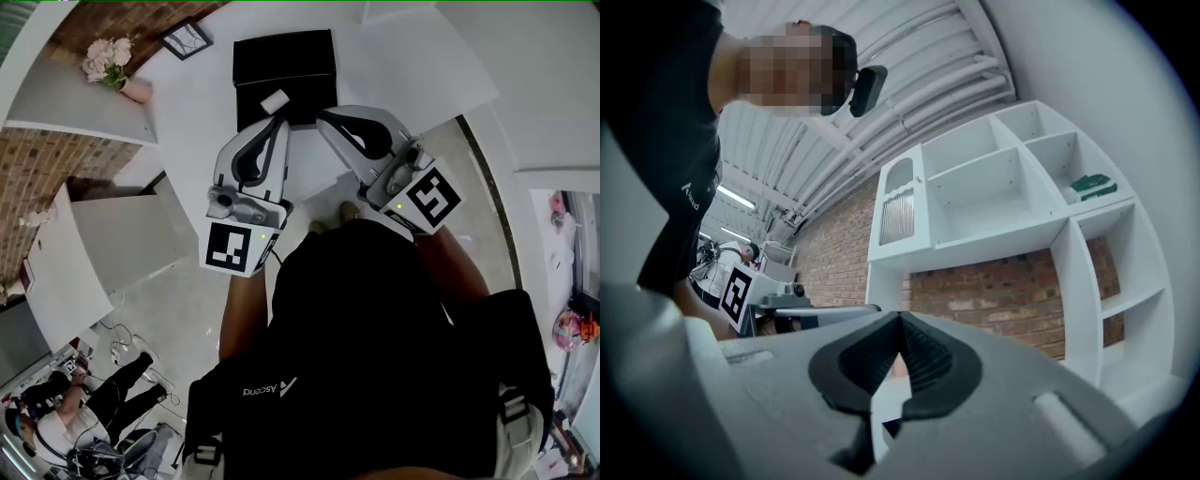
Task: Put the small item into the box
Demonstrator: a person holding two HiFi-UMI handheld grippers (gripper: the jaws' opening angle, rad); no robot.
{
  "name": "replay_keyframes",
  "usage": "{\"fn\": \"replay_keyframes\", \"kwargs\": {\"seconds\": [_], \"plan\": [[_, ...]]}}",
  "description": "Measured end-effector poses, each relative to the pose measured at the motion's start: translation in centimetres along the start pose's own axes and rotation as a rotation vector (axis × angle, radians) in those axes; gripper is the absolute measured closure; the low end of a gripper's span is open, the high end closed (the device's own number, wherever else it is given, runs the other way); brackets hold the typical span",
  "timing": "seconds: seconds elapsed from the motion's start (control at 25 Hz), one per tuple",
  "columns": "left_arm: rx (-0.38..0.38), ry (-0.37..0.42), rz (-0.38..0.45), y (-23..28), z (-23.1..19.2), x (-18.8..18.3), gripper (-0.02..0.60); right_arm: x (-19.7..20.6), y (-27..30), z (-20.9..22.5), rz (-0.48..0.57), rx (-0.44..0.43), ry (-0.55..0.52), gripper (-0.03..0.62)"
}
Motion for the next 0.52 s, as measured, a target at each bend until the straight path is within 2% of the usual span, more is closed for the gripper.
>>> {"fn": "replay_keyframes", "kwargs": {"seconds": [0.52], "plan": [[0.006,0.005,-0.029,0.9,0.2,0.8,0.583,0.2,-0.4,1.0,-0.005,0.005,0.004,0.594]]}}
Point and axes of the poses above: the fingertips, and each gripper's own axes: y forward along the fingers, z to its right, x out of its underside, the point moved 6 cm from there along -y, backward along the fingers, and after that the axes turned 8 degrees about x, right-handed, at the moved point
